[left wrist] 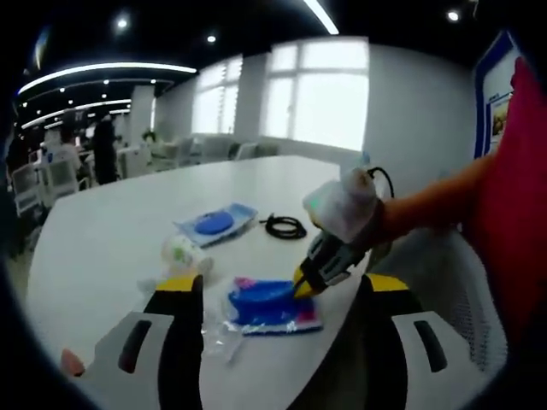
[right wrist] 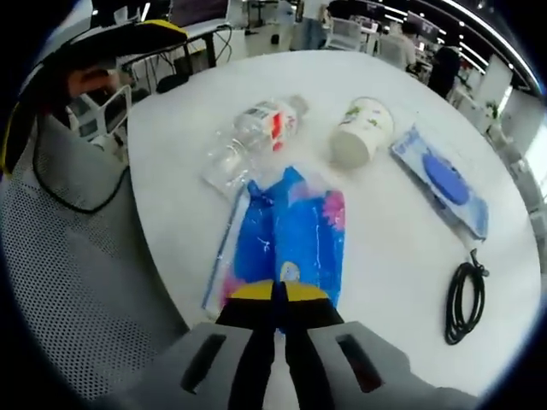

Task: Arrange the tabletop items into an orderly group along one side of the table until the central work area is clear of visible clutter.

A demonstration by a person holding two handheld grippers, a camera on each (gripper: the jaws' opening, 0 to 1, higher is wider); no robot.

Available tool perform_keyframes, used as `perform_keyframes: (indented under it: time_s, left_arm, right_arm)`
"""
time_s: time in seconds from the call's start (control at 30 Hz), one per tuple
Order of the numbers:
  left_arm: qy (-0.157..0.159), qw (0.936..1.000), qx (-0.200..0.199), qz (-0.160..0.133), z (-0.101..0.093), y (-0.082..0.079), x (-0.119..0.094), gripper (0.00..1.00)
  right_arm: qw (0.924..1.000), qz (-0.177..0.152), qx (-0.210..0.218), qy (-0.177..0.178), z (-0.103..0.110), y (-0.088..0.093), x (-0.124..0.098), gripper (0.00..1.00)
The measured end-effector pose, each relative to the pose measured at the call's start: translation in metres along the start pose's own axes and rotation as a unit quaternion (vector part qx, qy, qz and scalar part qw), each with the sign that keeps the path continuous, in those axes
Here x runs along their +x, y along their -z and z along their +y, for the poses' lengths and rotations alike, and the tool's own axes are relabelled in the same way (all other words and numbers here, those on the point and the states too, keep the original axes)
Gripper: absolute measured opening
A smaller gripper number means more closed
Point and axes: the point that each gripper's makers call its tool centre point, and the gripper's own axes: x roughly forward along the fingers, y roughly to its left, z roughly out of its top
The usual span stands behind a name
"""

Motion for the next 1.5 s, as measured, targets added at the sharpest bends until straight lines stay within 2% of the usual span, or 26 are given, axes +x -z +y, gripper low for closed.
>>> perform_keyframes:
  time_s: [0.3,0.7,1.07,1.3,1.5]
  left_arm:
    - [0.001,1.0000,0.002,0.002,0.000,0.001,0.000,0.73]
    - [0.008,0.9999,0.006,0.007,-0.003,0.003,0.002,0.73]
    - [-0.016,0.9997,0.012,0.011,0.004,0.004,-0.001,0.72]
    - [-0.022,0.9996,0.012,0.014,0.006,0.004,0.000,0.71]
    - [-0.025,0.9994,0.012,0.019,0.009,0.006,0.001,0.71]
  right_arm:
    - [0.9994,-0.013,-0.033,-0.005,-0.002,-0.004,-0.007,0.01]
    - [0.9976,-0.037,-0.059,-0.003,-0.025,-0.001,-0.036,0.01]
    - [0.9944,-0.059,-0.085,0.021,-0.071,0.000,-0.083,0.01]
    - [0.9932,-0.063,-0.082,0.054,-0.118,0.015,-0.117,0.01]
    - [0.9913,-0.071,-0.081,0.076,-0.154,0.020,-0.137,0.01]
